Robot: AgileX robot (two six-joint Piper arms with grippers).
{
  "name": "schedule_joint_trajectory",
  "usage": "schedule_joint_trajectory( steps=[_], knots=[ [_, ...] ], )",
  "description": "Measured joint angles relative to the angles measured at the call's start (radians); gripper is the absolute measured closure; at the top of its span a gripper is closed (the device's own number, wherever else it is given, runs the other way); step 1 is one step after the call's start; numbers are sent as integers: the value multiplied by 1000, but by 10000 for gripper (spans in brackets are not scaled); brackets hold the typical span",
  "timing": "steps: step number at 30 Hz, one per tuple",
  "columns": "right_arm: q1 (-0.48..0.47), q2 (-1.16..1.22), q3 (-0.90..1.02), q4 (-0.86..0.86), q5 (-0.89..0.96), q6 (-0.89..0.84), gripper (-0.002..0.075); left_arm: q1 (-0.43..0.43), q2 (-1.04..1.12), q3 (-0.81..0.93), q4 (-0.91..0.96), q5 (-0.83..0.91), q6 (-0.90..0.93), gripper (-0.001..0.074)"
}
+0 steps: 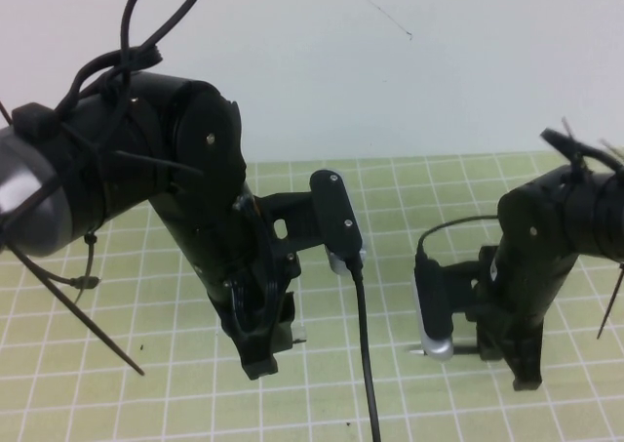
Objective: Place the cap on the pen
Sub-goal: Put the cap on the pen
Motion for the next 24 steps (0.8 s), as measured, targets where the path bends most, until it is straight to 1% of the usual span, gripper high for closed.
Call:
schedule_joint_trajectory(
  steps=[3, 8, 13, 15, 17, 20, 22, 24],
  knots=[
    [14, -70, 0, -12, 2, -2, 665, 0, 0, 0, -5, 20, 0, 665],
    [73, -205, 0, -12, -1, -2, 665, 0, -7, 0, -9, 61, 0, 665],
    [179, -353, 0, -20, 1, 4, 665, 0, -57, 1, -16, 63, 0, 665],
    [225, -384, 3, -62, 10, 35, 665, 0, -81, 1, -16, 63, 2, 666],
    [277, -405, 14, -156, 16, 97, 665, 0, -102, 1, -16, 63, 4, 665],
    [361, -438, 52, -309, 16, 251, 665, 0, -118, 1, -45, 54, 4, 666],
    [434, -450, 73, -438, 12, 417, 665, 0, -118, 1, -68, 37, -9, 666],
    [489, -451, 99, -597, 16, 622, 665, 0, -118, 1, -87, 26, -28, 666]
  ],
)
